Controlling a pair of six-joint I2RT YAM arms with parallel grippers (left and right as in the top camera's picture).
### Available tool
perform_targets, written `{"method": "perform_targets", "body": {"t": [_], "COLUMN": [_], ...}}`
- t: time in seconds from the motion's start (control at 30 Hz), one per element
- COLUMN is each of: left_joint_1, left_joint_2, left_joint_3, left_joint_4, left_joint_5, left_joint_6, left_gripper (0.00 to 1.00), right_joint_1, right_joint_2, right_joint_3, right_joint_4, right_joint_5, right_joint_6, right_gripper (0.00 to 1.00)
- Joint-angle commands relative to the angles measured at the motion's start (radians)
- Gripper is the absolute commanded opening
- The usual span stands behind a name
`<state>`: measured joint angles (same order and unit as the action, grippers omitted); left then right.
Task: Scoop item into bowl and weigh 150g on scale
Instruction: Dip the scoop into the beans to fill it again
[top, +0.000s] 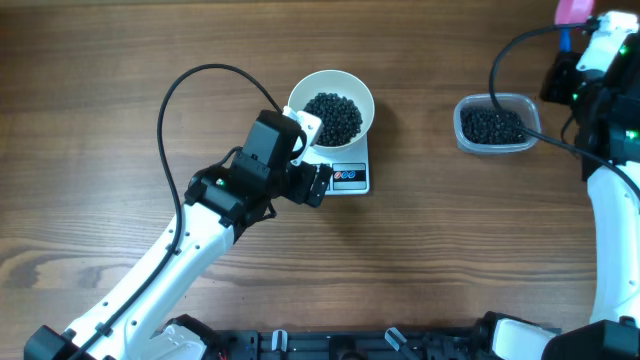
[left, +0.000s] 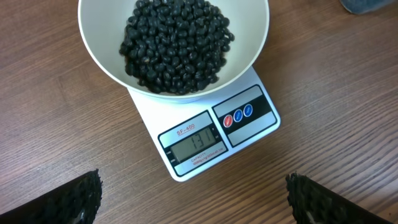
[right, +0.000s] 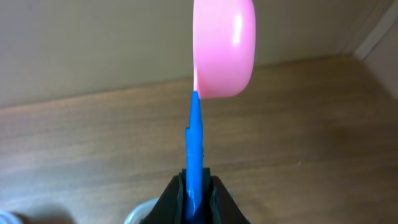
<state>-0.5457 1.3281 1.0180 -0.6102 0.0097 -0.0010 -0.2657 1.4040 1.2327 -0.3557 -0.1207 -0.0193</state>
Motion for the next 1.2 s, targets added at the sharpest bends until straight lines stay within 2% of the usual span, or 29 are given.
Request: {"method": "perform_targets", "body": {"t": [0.0, 0.13, 0.2, 0.37, 0.57, 0.6, 0.7, 0.8, 0.87, 1.0, 1.17], "left_joint_1": [0.005, 0.005, 0.005, 0.005, 0.005, 0.005, 0.005, 0.005, 0.005, 0.005, 0.005], "left_joint_2": [0.003, 0.003, 0.003, 0.003, 0.003, 0.003, 0.003, 0.003, 0.003, 0.003, 0.003], "left_joint_3": [-0.006, -0.006, -0.006, -0.006, -0.006, -0.006, -0.006, -0.006, -0.006, -0.006, -0.006], "left_joint_4": [0.001, 0.001, 0.001, 0.001, 0.001, 0.001, 0.001, 0.001, 0.001, 0.001, 0.001], "left_joint_5": [0.012, 0.012, 0.012, 0.012, 0.012, 0.012, 0.012, 0.012, 0.012, 0.012, 0.012], "left_joint_6": [0.016, 0.016, 0.016, 0.016, 0.016, 0.016, 0.016, 0.016, 0.016, 0.016, 0.016], "left_gripper": [1.0, 1.0, 1.0, 1.0, 1.0, 1.0, 1.0, 1.0, 1.0, 1.0, 1.0], "right_joint_1": [-0.002, -0.002, -0.002, -0.002, -0.002, -0.002, -0.002, -0.002, -0.002, -0.002, -0.002], "right_joint_2": [0.0, 0.023, 0.051, 0.065, 0.005, 0.004, 0.012, 0.013, 0.017, 0.026, 0.093], "right_joint_3": [0.006, 0.006, 0.006, 0.007, 0.007, 0.007, 0.006, 0.006, 0.006, 0.005, 0.004], "right_joint_4": [0.034, 0.084, 0.118, 0.115, 0.045, 0.009, -0.135, -0.252, -0.336, -0.41, -0.502], "right_joint_5": [0.017, 0.018, 0.021, -0.011, -0.044, -0.045, -0.044, -0.108, -0.163, -0.193, -0.008], "right_joint_6": [0.011, -0.087, -0.088, 0.029, 0.048, 0.018, -0.252, -0.27, -0.335, -0.348, -0.348], "right_gripper": [0.04, 0.04, 0.04, 0.04, 0.04, 0.04, 0.04, 0.04, 0.04, 0.04, 0.04]}}
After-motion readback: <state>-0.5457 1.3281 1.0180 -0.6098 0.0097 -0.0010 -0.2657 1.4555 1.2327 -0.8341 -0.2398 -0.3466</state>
